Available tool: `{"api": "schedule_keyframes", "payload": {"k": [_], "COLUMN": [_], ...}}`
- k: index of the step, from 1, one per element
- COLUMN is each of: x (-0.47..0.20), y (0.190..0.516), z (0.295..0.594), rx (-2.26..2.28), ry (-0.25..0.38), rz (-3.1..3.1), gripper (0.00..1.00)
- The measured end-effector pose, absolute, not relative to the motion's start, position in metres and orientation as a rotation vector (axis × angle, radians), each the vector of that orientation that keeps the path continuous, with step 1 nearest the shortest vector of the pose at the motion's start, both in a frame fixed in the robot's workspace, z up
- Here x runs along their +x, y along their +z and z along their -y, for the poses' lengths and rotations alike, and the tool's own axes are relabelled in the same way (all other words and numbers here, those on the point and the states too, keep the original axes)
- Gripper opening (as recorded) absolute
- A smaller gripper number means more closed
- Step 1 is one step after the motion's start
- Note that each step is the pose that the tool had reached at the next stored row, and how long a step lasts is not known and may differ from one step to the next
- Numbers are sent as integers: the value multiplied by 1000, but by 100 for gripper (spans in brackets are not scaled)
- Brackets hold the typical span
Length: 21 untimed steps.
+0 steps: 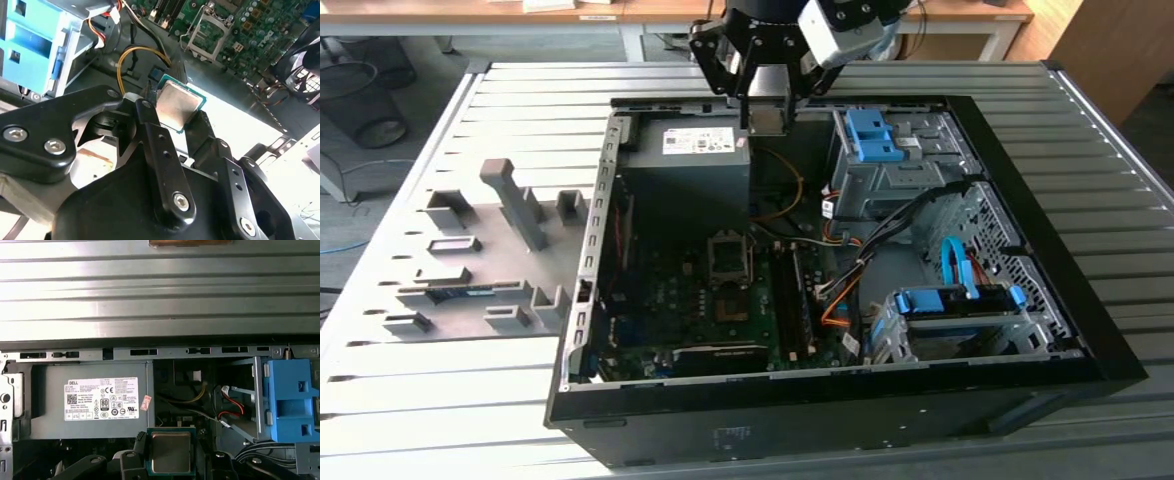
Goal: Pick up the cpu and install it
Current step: 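Pick up the cpu and move it towards the insertion slot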
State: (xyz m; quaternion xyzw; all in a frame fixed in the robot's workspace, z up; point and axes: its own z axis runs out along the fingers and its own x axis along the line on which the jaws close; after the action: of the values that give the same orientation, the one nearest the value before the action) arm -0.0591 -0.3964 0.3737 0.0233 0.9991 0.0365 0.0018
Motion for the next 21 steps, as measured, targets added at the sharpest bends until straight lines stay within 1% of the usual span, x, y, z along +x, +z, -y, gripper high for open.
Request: {"api": "schedule_keyframes", "payload": {"k": [4,21], "x": [-60,-65], "y": [373,350], "z": [405,447], "rx": [73,84], "ry": [114,115], "rz": [-3135,-3134], "gripper": [47,47]}}
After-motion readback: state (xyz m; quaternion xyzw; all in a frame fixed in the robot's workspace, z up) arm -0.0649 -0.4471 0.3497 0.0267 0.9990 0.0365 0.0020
